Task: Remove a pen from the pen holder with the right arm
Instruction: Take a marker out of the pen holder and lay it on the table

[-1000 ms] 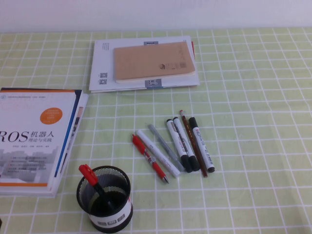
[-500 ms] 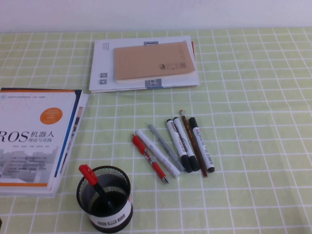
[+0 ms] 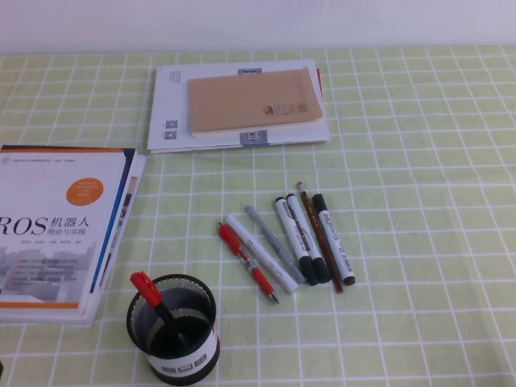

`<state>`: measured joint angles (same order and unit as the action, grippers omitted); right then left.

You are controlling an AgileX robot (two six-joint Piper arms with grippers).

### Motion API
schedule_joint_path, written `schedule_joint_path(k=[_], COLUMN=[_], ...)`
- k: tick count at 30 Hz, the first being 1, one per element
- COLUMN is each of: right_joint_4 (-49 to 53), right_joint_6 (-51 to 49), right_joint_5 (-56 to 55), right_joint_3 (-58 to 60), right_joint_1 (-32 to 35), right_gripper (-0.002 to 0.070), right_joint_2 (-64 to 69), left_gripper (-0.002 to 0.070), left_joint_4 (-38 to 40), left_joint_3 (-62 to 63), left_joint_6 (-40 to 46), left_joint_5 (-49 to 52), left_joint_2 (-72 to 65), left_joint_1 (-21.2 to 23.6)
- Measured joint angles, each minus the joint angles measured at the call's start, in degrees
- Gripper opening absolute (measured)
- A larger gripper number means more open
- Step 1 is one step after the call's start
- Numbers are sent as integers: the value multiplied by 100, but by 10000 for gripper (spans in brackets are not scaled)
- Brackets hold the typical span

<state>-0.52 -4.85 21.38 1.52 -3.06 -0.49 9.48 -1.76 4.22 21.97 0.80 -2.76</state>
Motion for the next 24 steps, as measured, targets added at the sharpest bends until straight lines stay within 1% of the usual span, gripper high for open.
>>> schedule_joint_path(k=[15,17,19,24], right_joint_4=[0,-39,-253,-1285], right_joint_6=[0,0,0,0], right_joint_5=[0,-141,-422,-1340], right_joint_3=[0,0,0,0], right_joint_1=[0,0,0,0], right_gripper=[-13,-13,-13,-13], right_joint_2=[0,0,0,0], left_gripper=[-8,-8,-8,-8], left_joint_4=[0,0,0,0], left_joint_3=[0,0,0,0], left_joint_6=[0,0,0,0], left_joint_5=[0,0,0,0], left_joint_2=[0,0,0,0], left_joint_1=[0,0,0,0])
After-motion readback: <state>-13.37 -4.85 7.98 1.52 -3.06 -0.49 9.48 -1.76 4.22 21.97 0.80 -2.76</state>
